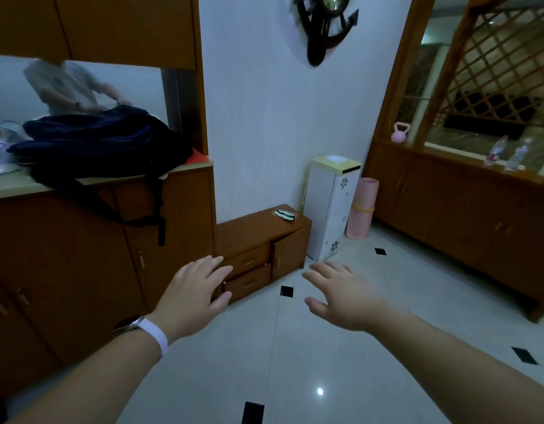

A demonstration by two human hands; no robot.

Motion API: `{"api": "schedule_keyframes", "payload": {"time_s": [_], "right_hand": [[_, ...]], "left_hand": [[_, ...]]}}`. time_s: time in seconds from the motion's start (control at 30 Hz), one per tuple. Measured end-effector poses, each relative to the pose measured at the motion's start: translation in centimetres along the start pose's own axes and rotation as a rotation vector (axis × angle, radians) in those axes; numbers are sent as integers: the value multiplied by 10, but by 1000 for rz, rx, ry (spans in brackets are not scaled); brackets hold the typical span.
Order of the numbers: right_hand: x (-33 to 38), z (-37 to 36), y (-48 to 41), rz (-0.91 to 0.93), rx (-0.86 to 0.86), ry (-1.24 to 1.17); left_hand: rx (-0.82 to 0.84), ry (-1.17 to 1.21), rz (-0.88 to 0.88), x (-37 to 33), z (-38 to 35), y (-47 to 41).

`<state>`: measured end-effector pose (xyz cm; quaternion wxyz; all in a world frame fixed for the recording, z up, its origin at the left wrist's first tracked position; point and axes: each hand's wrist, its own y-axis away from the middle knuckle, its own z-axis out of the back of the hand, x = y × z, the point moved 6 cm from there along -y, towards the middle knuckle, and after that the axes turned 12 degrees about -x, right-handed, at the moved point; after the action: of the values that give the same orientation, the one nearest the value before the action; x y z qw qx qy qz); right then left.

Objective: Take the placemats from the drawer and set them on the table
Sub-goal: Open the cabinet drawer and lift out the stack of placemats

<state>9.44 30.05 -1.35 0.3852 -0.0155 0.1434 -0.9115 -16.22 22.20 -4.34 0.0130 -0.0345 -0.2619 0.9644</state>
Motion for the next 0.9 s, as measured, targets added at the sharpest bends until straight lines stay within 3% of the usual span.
{"api": "schedule_keyframes", "payload": {"time_s": [0.33,0.9], "right_hand": [[-38,-44,-92,-46,6,-15],[-228,-192,-280,73,64,-184]], "left_hand": [[59,63,-28,46,-73,-82],[195,-58,84,54,-235,-278]]}}
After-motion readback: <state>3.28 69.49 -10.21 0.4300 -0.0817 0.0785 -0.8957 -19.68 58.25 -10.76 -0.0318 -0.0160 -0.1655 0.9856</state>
